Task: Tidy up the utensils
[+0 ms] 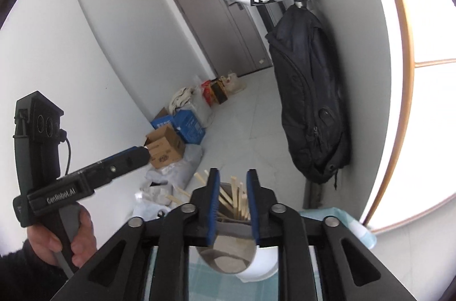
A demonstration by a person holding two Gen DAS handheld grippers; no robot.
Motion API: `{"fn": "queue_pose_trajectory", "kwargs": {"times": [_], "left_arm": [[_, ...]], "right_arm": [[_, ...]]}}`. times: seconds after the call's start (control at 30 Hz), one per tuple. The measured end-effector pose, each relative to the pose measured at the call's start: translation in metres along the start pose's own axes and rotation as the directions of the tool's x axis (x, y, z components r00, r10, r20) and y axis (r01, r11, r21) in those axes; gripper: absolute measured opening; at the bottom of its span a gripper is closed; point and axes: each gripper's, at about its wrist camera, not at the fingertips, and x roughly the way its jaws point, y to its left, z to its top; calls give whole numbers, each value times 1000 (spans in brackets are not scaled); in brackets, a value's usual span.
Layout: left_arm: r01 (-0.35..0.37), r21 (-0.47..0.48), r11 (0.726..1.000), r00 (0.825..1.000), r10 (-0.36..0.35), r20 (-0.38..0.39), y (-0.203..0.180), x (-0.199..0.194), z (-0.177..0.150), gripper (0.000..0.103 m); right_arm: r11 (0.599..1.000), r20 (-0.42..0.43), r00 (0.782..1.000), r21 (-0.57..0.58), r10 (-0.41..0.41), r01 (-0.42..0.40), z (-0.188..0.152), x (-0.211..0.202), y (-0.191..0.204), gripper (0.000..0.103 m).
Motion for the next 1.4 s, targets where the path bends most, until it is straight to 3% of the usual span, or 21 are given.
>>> {"fn": "queue_pose_trajectory", "kwargs": {"times": [0.13, 0.4, 0.5, 0.73, 0.83, 0.97, 1.03, 1.33, 1.4], "left_arm": [[-43, -8, 999, 999, 43, 25, -1, -7, -1, 61], [-101, -14, 995, 993, 102, 60, -13, -26, -7, 63], [-114, -5, 993, 990, 114, 83, -20, -40, -10, 77], [-173, 26, 985, 971, 166, 174, -36, -76, -24, 79], [-200, 28, 979, 960, 190, 204, -40, -86, -30, 92], [-219, 23, 975, 939, 205, 275, -45, -104, -44, 102], [-227, 23, 974, 930, 210, 300, -47, -109, -51, 102], [-250, -20, 968, 909, 241, 341, -41, -114, -87, 102], [-260, -45, 964, 894, 259, 366, -38, -117, -99, 102]], "right_arm": [[1000, 5, 1000, 4, -9, 9, -3, -12, 3, 29], [998, 68, 998, -62, 2, 2, -5, -46, 29, 47], [997, 88, 996, -75, 6, 0, -7, -58, 37, 53], [989, 167, 986, -146, 27, -2, -23, -94, 64, 75], [985, 185, 982, -173, 37, -5, -33, -108, 76, 80], [979, 243, 970, -205, 32, 19, -51, -128, 88, 89], [976, 265, 964, -217, 26, 34, -59, -135, 90, 100], [967, 314, 948, -254, 48, 35, -103, -154, 87, 103], [961, 329, 943, -273, 61, 33, -114, -157, 88, 103]]}}
